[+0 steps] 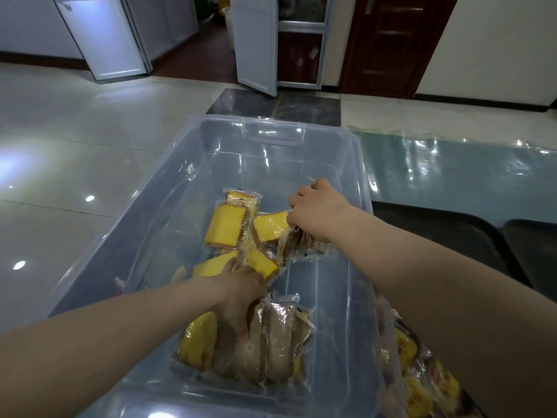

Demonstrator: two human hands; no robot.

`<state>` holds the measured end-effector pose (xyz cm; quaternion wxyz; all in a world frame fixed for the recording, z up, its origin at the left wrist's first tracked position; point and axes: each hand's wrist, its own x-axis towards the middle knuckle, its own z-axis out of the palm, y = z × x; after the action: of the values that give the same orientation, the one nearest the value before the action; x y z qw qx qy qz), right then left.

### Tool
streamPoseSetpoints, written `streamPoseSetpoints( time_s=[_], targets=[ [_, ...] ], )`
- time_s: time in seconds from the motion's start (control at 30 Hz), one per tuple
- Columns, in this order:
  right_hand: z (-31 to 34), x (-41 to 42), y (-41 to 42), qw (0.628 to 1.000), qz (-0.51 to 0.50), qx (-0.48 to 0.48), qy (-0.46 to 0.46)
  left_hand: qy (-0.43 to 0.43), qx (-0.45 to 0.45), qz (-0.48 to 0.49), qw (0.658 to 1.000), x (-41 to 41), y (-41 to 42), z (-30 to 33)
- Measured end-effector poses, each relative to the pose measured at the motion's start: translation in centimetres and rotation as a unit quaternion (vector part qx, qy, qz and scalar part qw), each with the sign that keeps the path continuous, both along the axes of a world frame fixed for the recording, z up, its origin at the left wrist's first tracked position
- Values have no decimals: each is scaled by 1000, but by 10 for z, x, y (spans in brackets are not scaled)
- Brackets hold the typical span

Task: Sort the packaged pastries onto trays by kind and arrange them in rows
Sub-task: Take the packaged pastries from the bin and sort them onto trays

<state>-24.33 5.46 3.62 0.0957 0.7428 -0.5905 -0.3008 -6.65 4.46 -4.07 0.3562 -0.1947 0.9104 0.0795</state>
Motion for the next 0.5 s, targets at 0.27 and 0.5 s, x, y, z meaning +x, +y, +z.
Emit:
streamPoseSetpoints(
  time_s=[0.27,0.5],
  targets=[
    [-3,2,0,1000,0,1,16,-2,81,11,997,-7,8,-7],
    [-5,1,0,1000,3,-8,5,14,0,-52,999,-6,0,1]
  ],
)
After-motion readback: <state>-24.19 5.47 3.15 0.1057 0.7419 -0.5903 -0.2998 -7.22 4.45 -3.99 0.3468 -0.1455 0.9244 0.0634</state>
